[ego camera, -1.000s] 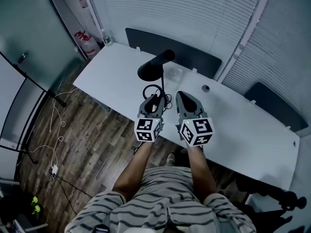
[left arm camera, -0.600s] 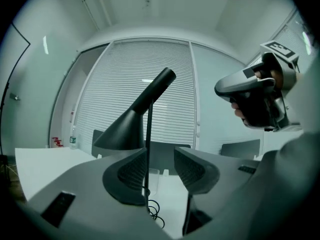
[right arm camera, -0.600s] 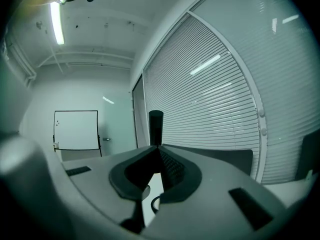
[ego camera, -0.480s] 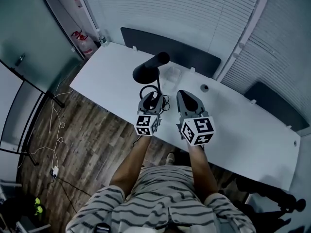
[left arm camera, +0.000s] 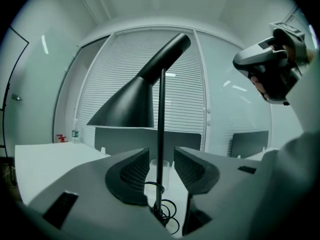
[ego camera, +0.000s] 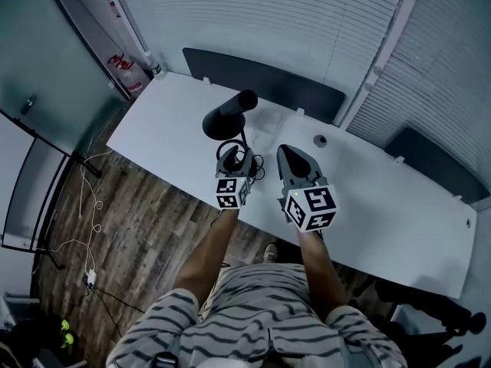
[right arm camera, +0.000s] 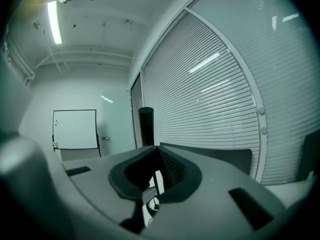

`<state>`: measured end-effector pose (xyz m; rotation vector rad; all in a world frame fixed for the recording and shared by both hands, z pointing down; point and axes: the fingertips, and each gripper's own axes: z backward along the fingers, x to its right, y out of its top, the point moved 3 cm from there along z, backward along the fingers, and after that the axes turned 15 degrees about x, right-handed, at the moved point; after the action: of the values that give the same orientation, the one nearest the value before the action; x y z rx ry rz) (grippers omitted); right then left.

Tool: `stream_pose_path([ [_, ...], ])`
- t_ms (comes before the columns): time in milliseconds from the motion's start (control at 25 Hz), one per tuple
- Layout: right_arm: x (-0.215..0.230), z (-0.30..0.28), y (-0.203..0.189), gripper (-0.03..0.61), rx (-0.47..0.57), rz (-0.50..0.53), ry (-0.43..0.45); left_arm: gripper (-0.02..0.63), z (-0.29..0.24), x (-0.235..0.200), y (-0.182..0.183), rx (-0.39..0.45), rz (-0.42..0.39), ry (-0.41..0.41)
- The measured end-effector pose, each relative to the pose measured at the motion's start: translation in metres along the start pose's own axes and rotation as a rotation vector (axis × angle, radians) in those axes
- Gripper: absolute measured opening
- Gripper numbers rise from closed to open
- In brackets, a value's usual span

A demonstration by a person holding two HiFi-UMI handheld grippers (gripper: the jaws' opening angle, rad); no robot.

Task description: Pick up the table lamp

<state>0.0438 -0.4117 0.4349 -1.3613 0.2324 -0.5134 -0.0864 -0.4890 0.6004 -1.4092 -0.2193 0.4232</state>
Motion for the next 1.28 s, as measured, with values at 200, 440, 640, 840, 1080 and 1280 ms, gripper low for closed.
stream_pose_path([
  [200,0.008,-0.001,-0.002,0.012,-0.005,-0.004,-0.001,0.123,-0.011,0.000,-0.008,0.001,-0.019,-0.008],
  [440,0.018,0.000,-0.005,0.012,-0.015,-0.008,-0.011,0.074,-0.027,-0.003,-0.003,0.002,-0.050,-0.002],
  [640,0.025,0.003,-0.010,0.012,-0.026,-0.008,-0.022,0.038,-0.027,-0.001,-0.003,0.005,-0.046,0.011],
  [840,0.031,0.004,-0.012,0.012,-0.034,-0.011,-0.037,0.038,-0.028,-0.002,-0.002,-0.016,-0.072,0.020],
  [1080,0.034,0.003,-0.017,0.012,-0.043,-0.017,-0.039,0.037,-0.028,-0.002,0.001,-0.049,-0.072,0.027],
  [1280,0.031,-0.002,-0.023,0.012,-0.054,-0.024,-0.021,0.037,-0.027,-0.004,0.008,-0.058,-0.059,0.025],
])
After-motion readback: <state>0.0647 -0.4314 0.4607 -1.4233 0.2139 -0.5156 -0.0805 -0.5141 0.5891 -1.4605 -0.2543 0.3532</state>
